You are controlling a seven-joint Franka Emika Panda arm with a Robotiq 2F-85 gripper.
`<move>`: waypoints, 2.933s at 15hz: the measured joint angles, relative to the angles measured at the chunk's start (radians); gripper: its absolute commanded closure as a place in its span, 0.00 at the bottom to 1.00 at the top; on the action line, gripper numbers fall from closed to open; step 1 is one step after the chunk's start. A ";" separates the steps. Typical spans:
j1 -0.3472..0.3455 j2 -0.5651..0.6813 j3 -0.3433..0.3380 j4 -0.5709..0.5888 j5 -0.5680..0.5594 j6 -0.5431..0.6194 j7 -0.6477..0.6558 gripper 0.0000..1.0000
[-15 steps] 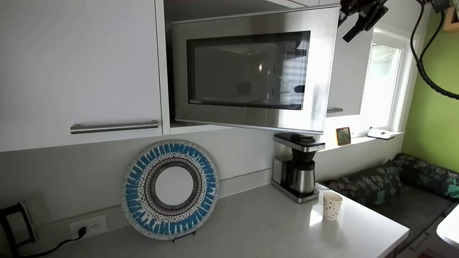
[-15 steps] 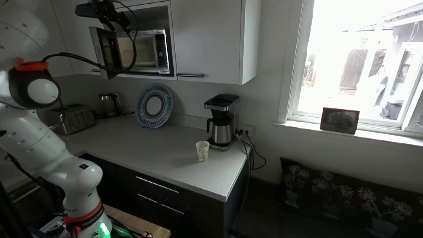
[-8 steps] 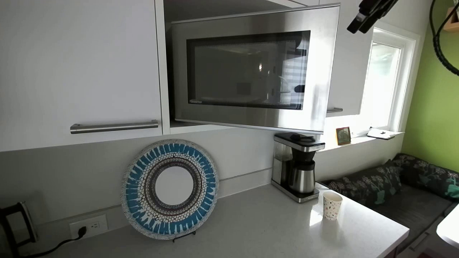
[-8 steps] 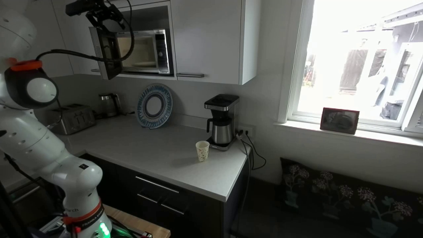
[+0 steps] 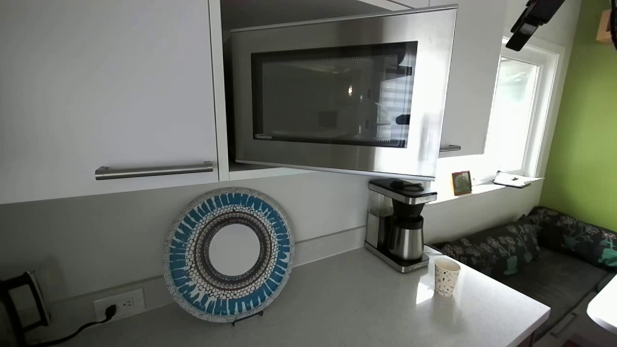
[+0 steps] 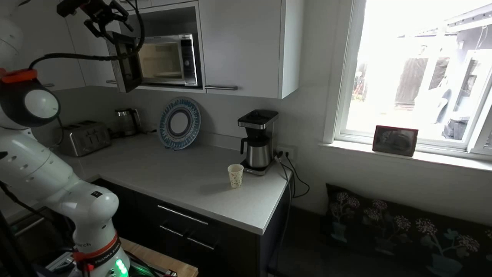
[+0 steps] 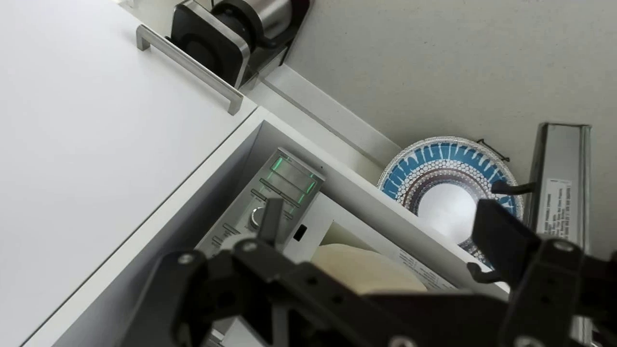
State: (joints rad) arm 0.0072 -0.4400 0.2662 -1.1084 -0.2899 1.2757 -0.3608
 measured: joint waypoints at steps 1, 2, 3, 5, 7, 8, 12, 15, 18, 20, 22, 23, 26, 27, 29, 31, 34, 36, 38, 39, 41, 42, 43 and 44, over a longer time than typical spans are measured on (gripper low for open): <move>0.000 0.001 0.001 0.000 0.000 -0.001 -0.004 0.00; 0.000 0.001 0.000 0.000 0.000 -0.001 -0.008 0.00; 0.000 0.002 0.000 -0.001 0.000 -0.001 -0.009 0.00; 0.000 0.001 0.013 -0.009 -0.015 -0.001 -0.041 0.00; 0.001 -0.003 0.047 -0.029 -0.067 -0.001 -0.106 0.00; 0.003 -0.005 0.068 -0.042 -0.090 -0.001 -0.135 0.00; 0.015 -0.033 0.155 -0.093 -0.144 0.024 -0.204 0.00; 0.027 -0.060 0.213 -0.123 -0.154 0.038 -0.215 0.00; 0.029 -0.087 0.263 -0.138 -0.197 0.057 -0.215 0.00; 0.028 -0.102 0.281 -0.141 -0.227 0.085 -0.212 0.06; 0.028 -0.111 0.292 -0.156 -0.231 0.116 -0.194 0.34; 0.027 -0.111 0.300 -0.167 -0.231 0.131 -0.177 0.42; 0.029 -0.103 0.324 -0.218 -0.243 0.202 -0.124 0.65; 0.034 -0.095 0.333 -0.232 -0.261 0.226 -0.106 0.74; 0.043 -0.073 0.348 -0.254 -0.293 0.271 -0.072 0.87; 0.054 -0.047 0.361 -0.266 -0.328 0.310 -0.051 0.99; 0.064 -0.013 0.369 -0.281 -0.414 0.377 -0.047 1.00; 0.065 0.011 0.367 -0.289 -0.466 0.419 -0.030 1.00; 0.065 0.039 0.363 -0.294 -0.518 0.446 -0.004 1.00; 0.066 0.053 0.360 -0.296 -0.538 0.451 0.010 1.00; 0.068 0.079 0.344 -0.298 -0.559 0.453 0.050 1.00; 0.069 0.090 0.335 -0.299 -0.565 0.453 0.075 1.00; 0.070 0.101 0.323 -0.301 -0.570 0.453 0.103 1.00; 0.073 0.110 0.311 -0.302 -0.576 0.456 0.139 1.00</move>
State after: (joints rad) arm 0.0797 -0.3295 0.5774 -1.4106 -0.8655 1.7318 -0.2221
